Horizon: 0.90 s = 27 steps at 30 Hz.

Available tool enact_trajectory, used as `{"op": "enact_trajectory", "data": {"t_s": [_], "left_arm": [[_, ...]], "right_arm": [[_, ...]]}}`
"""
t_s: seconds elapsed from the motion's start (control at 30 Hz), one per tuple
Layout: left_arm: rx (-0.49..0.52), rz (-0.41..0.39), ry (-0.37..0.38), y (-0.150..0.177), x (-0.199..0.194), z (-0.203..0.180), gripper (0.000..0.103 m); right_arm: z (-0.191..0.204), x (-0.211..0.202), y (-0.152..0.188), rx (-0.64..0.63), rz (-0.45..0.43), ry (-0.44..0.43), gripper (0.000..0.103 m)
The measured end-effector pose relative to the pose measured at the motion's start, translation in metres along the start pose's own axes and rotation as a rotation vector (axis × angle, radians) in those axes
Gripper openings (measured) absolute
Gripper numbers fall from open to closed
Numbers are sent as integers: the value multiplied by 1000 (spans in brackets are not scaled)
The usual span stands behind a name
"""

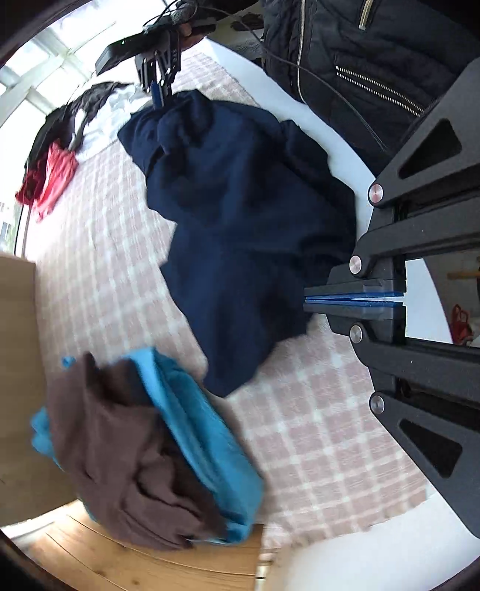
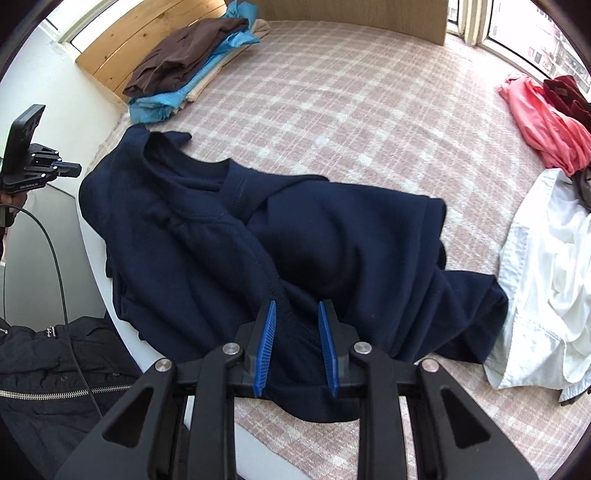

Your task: Fold clothes

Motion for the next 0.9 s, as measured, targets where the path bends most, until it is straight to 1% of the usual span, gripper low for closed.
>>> {"op": "enact_trajectory", "data": {"t_s": [0.03, 0.07, 0.17, 0.2, 0.23, 0.27, 0.3, 0.4, 0.53, 0.67, 0.77, 0.8, 0.83, 0.87, 0.9], "left_arm": [[-15, 12, -1, 6, 5, 0, 0], [-14, 6, 11, 6, 5, -4, 0], [22, -39, 51, -5, -1, -25, 2], [47, -59, 49, -13, -5, -31, 10], [71, -77, 46, -22, -7, -36, 25], [96, -96, 44, -32, -10, -41, 36], [120, -111, 45, -42, -10, -45, 37], [195, -116, 46, -71, -6, -54, 38], [281, -65, 76, -97, 18, -71, 38], [337, -28, 99, -109, 37, -87, 38], [350, -4, 102, -110, 43, -94, 38], [349, 3, 102, -109, 43, -94, 36], [351, 1, 106, -107, 41, -96, 29], [354, -5, 110, -105, 38, -97, 20], [354, -11, 116, -103, 34, -99, 14]], "right_arm": [[1, 3, 0, -13, 13, 8, 24], [0, 3, 0, -20, 21, 17, 24], [3, 1, -5, -33, 19, 0, 24], [4, -2, -5, -40, 18, -6, 24], [5, -4, -5, -47, 17, -10, 24], [6, -5, -5, -54, 21, -4, 24], [6, -5, -4, -62, 25, 1, 24], [7, -5, -3, -66, 27, 0, 27], [5, -5, 3, -48, 16, 1, 28], [1, -6, 9, -20, 4, 2, 28], [-3, -9, 13, -1, -4, 6, 28], [-4, -10, 13, 3, -6, 5, 28], [-5, -10, 13, 5, -8, 4, 28], [-5, -11, 13, 5, -9, 4, 28], [-4, -11, 12, 2, -9, 4, 28]]}}
Point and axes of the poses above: each gripper's, at about its wrist camera, not at the fingertips, and x roughly the way its jaws point, z to its left, y to its underside, the point moved 6 cm from there along x, roughly the way its jaws point, and after that the axes turned 15 degrees about -y, right-handed, at the moved point
